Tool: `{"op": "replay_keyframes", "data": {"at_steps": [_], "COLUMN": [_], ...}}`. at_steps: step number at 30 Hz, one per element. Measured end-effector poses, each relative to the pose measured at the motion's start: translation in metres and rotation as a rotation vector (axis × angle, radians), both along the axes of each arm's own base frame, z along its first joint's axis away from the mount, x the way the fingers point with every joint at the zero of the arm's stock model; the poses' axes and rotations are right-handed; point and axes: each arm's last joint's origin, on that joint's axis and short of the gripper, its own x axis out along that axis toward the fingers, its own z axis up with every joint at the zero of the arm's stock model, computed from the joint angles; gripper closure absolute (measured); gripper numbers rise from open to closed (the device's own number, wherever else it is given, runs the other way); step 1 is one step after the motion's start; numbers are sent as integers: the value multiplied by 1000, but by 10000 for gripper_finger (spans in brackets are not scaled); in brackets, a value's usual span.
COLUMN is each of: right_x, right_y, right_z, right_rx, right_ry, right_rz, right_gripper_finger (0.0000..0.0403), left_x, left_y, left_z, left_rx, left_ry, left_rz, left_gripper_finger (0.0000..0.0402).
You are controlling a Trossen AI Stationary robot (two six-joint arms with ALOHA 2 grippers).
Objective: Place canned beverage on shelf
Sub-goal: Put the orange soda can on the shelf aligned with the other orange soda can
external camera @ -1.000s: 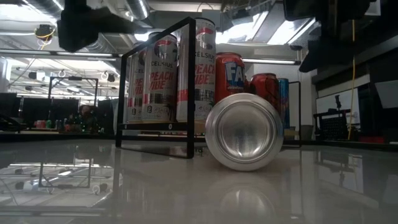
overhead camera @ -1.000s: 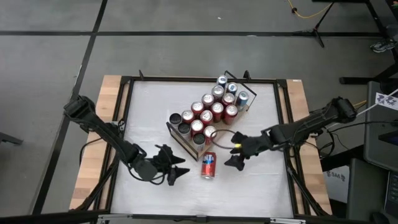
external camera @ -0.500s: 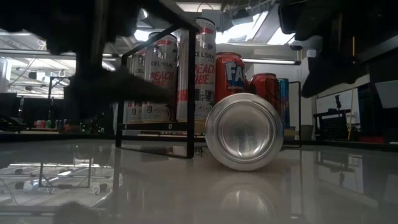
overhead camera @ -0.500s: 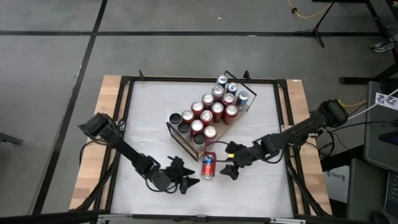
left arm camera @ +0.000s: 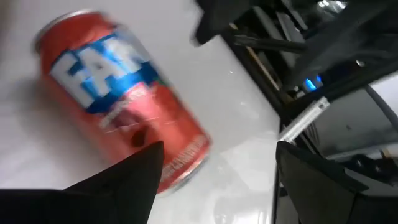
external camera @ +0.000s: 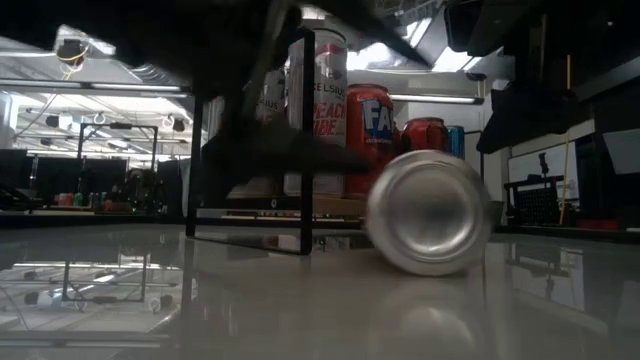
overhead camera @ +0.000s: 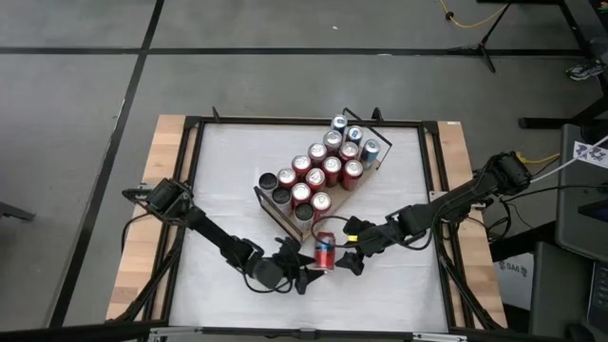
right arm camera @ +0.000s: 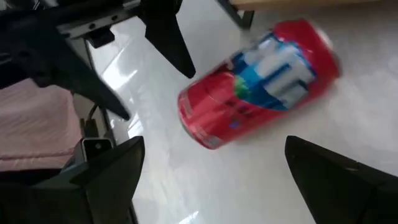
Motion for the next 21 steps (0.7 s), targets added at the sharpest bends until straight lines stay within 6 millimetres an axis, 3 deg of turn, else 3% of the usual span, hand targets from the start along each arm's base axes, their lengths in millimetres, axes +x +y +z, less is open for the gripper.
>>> {"op": "replay_keyframes", "data": {"at_steps": [9,21], "right_x": [-1,-3], "right_y": [1,-2], "right_z": [0,-3], "right_rx": [31,-20], "right_ry": [17,39], "right_rz": [39,-34], "right_gripper_finger": [27,27], "left_x": [19,11], "left_y": [-8,-19], "left_z": [28,22], "left_rx": [146,189], "left_ry": [-55,16], "left_rz": [-140,-172], "left_gripper_finger": [97,97]}}
